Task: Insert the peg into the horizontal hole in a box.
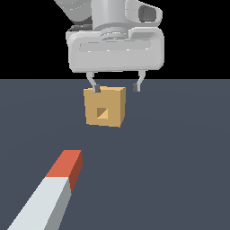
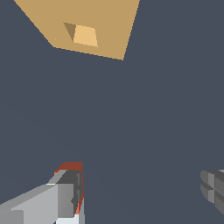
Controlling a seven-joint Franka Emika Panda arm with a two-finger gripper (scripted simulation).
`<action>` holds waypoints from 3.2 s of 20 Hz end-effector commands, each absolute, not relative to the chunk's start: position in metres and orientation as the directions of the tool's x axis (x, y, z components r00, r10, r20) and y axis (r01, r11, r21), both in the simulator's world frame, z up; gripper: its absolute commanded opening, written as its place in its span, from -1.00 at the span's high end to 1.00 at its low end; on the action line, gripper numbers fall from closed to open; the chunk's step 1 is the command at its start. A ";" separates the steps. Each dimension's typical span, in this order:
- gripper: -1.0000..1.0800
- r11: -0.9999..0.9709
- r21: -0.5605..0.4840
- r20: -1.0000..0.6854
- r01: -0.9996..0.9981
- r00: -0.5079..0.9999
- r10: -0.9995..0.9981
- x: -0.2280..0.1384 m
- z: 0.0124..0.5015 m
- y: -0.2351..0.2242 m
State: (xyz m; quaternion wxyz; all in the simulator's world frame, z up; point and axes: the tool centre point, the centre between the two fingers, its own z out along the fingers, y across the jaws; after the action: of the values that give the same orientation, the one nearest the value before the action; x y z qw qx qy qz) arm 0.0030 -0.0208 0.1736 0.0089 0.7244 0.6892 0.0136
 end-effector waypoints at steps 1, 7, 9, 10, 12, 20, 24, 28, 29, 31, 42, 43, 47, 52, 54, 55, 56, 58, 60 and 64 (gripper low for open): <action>-0.92 -0.050 0.032 0.007 0.998 0.050 0.999 0.003 0.174 -0.021; -0.92 -0.048 0.030 0.007 0.998 0.047 0.999 -0.003 0.168 -0.031; -0.92 -0.046 0.028 0.007 0.999 0.046 0.999 -0.008 0.163 -0.039; -0.92 -0.045 0.028 0.006 0.999 0.045 0.999 -0.011 0.160 -0.043; -0.92 -0.042 0.025 0.006 0.999 0.042 0.999 -0.019 0.153 -0.055; -0.92 -0.027 0.013 0.003 1.000 0.027 1.000 -0.058 0.114 -0.121; -0.92 -0.019 0.008 0.001 1.000 0.019 1.000 -0.077 0.096 -0.153; -0.92 -0.014 0.003 0.001 1.000 0.014 1.000 -0.089 0.082 -0.177; -0.92 -0.013 0.003 0.000 1.000 0.013 1.000 -0.092 0.079 -0.182; -0.92 -0.011 0.001 0.000 1.000 0.011 1.000 -0.096 0.075 -0.190; -0.92 -0.010 -0.001 0.000 1.000 0.010 1.000 -0.099 0.069 -0.200; -0.92 -0.010 -0.001 0.000 1.000 0.010 1.000 -0.099 0.068 -0.200; -0.92 -0.010 -0.001 0.000 1.000 0.010 1.000 -0.099 0.058 -0.200; -0.92 -0.009 0.000 0.000 1.000 0.009 1.000 -0.100 0.034 -0.199; -0.92 -0.009 0.000 0.000 1.000 0.009 1.000 -0.100 0.027 -0.199; -0.92 -0.009 0.000 0.000 1.000 0.009 1.000 -0.099 0.024 -0.199; -0.92 -0.009 0.000 0.000 1.000 0.009 1.000 -0.099 0.022 -0.199; -0.92 -0.009 0.000 0.000 1.000 0.009 1.000 -0.099 0.020 -0.199; 1.00 -0.009 0.000 0.000 1.000 0.009 1.000 -0.099 0.020 -0.199; 1.00 -0.009 0.000 0.000 1.000 0.009 1.000 -0.099 0.020 -0.199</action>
State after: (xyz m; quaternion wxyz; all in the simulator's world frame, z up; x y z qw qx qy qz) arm -0.0986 -0.1991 0.0204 0.0001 0.7102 0.7040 0.0002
